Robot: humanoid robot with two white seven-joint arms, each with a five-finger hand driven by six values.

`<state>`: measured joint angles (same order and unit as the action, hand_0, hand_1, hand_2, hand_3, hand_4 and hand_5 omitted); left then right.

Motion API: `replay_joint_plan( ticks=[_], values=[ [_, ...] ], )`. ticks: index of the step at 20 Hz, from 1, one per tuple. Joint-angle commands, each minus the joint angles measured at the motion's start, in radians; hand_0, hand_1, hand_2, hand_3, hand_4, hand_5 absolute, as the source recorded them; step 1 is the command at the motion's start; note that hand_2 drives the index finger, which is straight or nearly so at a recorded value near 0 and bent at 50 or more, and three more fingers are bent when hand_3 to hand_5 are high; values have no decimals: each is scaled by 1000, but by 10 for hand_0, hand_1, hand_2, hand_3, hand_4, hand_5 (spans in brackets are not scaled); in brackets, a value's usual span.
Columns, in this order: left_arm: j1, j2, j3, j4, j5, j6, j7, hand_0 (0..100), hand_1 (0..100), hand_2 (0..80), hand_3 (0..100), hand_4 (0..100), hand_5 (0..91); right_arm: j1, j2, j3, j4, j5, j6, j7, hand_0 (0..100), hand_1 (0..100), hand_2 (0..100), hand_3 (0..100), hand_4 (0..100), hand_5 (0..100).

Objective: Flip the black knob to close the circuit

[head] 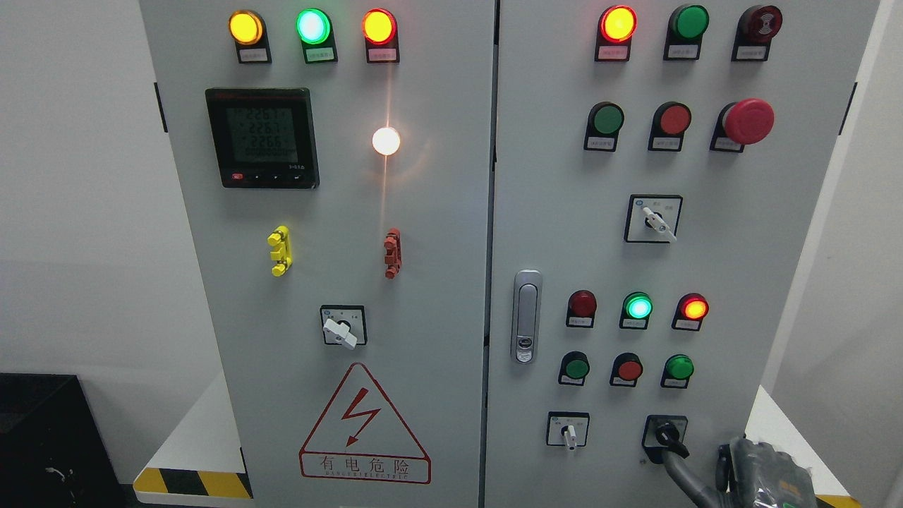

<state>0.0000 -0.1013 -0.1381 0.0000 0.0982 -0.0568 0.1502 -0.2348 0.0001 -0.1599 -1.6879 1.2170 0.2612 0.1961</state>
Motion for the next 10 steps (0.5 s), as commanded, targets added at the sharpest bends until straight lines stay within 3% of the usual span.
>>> replay_joint_plan(
  ticks=[1, 10],
  values=[
    [23, 0, 0, -29, 0, 0, 0, 120, 556, 0, 0, 0, 0, 6, 12, 28, -10, -10, -2, -20, 0, 0, 903, 1000, 985, 1000],
    [23, 0, 0, -29, 0, 0, 0, 120, 556, 0, 0, 0, 0, 14, 14, 86, -7, -2, -2, -23, 0, 0, 902, 1000, 988, 1000]
  ],
)
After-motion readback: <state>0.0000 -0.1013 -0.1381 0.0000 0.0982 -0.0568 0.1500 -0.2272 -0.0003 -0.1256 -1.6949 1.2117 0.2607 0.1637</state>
